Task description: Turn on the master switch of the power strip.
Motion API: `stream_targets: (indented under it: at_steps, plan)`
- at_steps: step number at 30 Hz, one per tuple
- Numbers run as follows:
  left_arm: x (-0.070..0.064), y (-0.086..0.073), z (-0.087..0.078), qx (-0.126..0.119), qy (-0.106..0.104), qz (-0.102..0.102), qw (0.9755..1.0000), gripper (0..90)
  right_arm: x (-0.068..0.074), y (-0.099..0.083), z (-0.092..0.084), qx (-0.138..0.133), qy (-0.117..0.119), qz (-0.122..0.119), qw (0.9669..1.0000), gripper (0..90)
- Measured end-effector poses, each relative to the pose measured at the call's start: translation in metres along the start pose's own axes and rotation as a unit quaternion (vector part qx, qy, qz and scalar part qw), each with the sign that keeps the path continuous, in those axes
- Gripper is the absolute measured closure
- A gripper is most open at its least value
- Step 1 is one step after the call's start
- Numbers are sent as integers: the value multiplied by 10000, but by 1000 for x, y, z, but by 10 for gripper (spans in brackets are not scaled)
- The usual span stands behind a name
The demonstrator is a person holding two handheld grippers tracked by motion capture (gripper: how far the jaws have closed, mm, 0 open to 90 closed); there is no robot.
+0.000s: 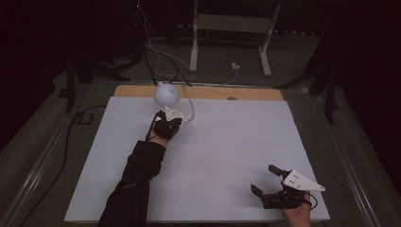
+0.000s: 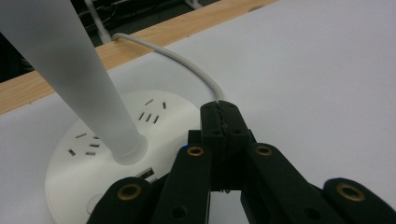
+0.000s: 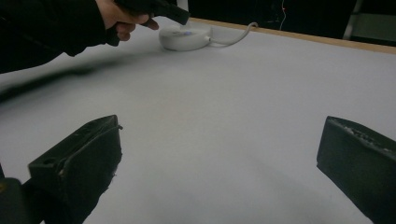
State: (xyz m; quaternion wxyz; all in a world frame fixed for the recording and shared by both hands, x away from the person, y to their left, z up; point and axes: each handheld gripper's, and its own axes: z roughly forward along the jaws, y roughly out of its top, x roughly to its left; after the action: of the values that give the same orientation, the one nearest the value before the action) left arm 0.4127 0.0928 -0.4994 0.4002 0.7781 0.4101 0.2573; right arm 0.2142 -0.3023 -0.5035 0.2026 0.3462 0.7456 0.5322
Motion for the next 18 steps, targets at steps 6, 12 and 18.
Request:
stream_targets:
  at_steps: [6,12,18]
  plan:
    - [5,8,-14,-47,-103,-99,9999,900,0,0,0,10,1,13,10000,0]
    - [11,10,-25,62,-215,-281,9994,784,0,0,1,6,10,7,10000,0]
    - [12,11,-33,39,-513,-446,9977,588,0,0,1,16,-4,6,10000,0]
